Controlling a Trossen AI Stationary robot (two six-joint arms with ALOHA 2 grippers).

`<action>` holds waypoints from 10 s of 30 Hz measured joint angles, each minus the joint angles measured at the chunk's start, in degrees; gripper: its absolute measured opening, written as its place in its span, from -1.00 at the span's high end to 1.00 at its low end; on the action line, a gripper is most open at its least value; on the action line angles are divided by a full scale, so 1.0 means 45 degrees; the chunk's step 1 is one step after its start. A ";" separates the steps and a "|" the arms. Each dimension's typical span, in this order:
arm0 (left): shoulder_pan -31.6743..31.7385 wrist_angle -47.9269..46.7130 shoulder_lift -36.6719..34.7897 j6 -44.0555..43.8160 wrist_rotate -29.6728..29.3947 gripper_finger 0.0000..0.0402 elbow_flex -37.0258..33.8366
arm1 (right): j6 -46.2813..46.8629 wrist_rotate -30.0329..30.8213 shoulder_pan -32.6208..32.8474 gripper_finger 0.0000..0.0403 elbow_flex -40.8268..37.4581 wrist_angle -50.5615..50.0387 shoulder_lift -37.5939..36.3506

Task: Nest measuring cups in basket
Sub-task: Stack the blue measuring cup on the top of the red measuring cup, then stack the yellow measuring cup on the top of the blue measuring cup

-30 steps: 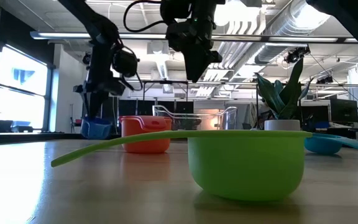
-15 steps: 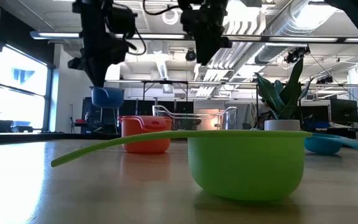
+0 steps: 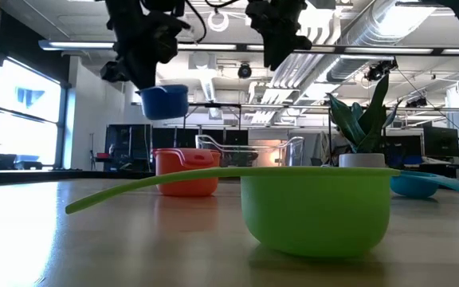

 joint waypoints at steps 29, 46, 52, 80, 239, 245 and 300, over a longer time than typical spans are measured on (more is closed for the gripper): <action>-0.1832 0.2349 0.2464 -0.0793 0.0713 0.97 0.0009 | 0.1957 0.0085 0.0099 0.53 0.0000 -0.0622 0.0019; -0.1814 0.2312 0.3220 -0.1119 0.0656 0.96 0.0007 | 0.1017 0.0303 0.0787 0.53 0.0000 -0.0772 0.0024; -0.1807 0.2308 0.3440 -0.1117 0.0670 0.96 -0.0006 | 0.0929 0.0316 0.0800 0.53 0.0000 -0.0772 0.0024; -0.0488 0.1891 0.1306 0.0461 0.1459 0.54 0.0004 | 0.0589 0.0285 0.1260 0.53 0.0000 -0.1874 0.0024; -0.0214 -0.2215 -0.4522 -0.1669 -0.0228 0.54 0.0009 | -0.9561 0.0104 0.5569 0.96 -0.8349 0.6907 0.1462; -0.0211 -0.2218 -0.4522 -0.1605 -0.0228 0.54 0.0009 | -0.9656 0.0102 0.5569 0.91 -0.8349 0.6907 0.1467; -0.0224 -0.0476 -0.2243 0.4034 -0.0144 0.54 -0.0001 | 0.7226 0.3371 0.6277 0.60 -0.2012 -0.1831 0.1477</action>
